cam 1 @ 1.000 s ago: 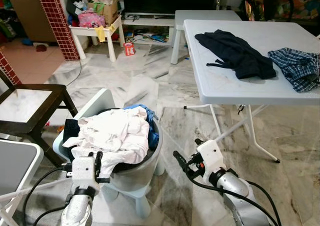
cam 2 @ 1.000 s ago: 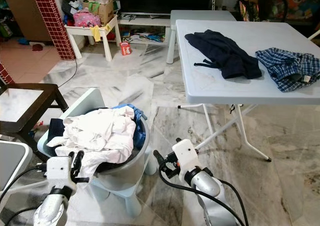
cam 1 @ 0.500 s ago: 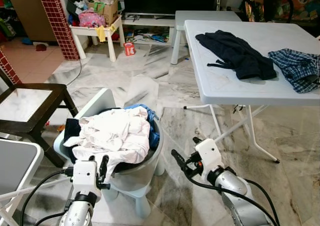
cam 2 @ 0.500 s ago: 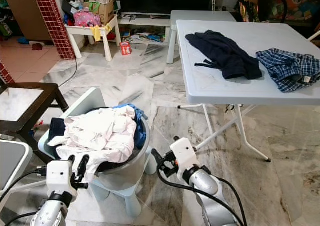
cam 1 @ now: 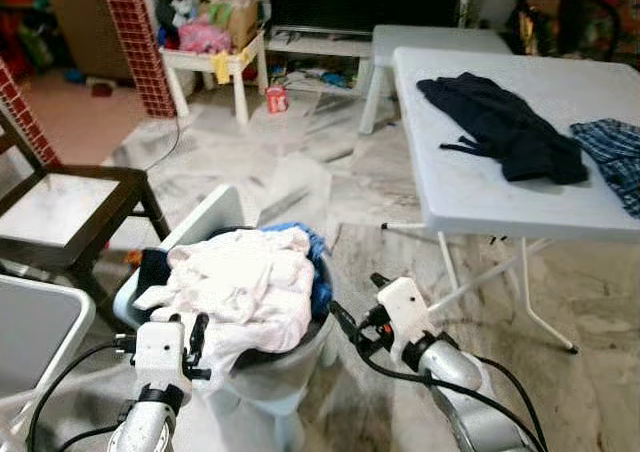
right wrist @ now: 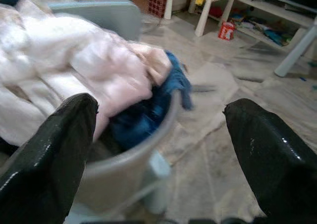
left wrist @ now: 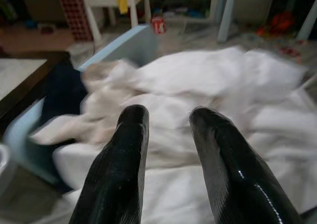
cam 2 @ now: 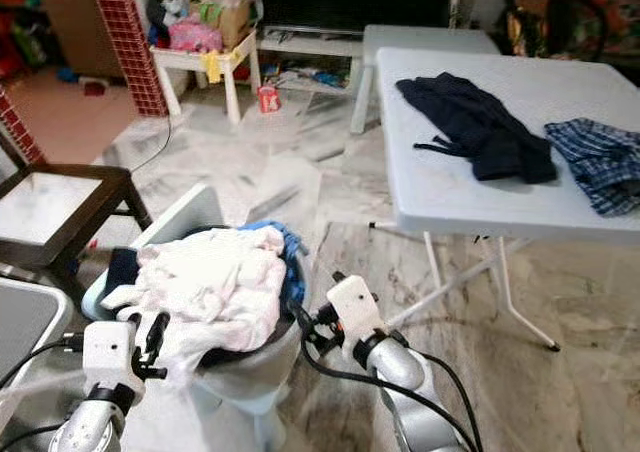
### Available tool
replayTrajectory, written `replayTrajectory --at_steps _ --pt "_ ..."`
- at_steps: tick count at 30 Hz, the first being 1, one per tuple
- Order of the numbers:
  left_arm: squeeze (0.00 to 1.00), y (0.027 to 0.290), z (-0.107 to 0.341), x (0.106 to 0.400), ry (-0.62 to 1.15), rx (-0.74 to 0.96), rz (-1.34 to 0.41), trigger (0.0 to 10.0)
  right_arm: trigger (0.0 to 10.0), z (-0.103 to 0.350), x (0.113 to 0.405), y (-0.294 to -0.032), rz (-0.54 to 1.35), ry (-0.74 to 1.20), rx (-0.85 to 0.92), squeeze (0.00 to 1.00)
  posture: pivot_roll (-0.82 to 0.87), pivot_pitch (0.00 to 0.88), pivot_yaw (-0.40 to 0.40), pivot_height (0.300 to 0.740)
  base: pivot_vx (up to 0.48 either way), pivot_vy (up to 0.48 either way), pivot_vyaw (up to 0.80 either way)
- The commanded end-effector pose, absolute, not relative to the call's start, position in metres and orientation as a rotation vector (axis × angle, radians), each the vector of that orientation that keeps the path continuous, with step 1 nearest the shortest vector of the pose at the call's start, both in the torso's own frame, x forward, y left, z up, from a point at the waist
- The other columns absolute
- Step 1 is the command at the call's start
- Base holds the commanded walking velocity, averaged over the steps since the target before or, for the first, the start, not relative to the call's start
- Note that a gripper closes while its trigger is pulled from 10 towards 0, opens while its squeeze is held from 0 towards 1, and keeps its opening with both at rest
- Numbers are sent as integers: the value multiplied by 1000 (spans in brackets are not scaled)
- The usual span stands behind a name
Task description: Hang hanger
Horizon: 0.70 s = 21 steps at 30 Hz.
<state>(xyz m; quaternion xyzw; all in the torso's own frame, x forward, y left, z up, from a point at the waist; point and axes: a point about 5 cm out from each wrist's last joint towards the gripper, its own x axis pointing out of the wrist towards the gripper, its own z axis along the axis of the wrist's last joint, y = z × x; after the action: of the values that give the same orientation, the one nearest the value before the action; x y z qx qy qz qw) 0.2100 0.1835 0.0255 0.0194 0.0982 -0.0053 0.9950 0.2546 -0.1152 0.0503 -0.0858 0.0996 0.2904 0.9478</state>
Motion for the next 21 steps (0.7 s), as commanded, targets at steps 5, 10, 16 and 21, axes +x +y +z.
replayTrajectory --at_steps 5,10,16,21 --pt "0 183 23 206 213 40 -23 10000 10000 53 257 -117 582 193 -174 0 -80 0 -15 740 266 0 419" --pt "0 183 23 206 213 40 -23 10000 10000 53 257 -117 582 193 -174 0 -80 0 -15 740 266 0 419" --pt "0 183 23 206 213 40 -23 10000 10000 53 257 -117 582 193 -174 0 -80 0 -15 740 266 0 419" --pt "0 183 23 206 213 40 -23 10000 10000 53 257 -117 582 193 -174 0 -80 0 -15 740 266 0 419"
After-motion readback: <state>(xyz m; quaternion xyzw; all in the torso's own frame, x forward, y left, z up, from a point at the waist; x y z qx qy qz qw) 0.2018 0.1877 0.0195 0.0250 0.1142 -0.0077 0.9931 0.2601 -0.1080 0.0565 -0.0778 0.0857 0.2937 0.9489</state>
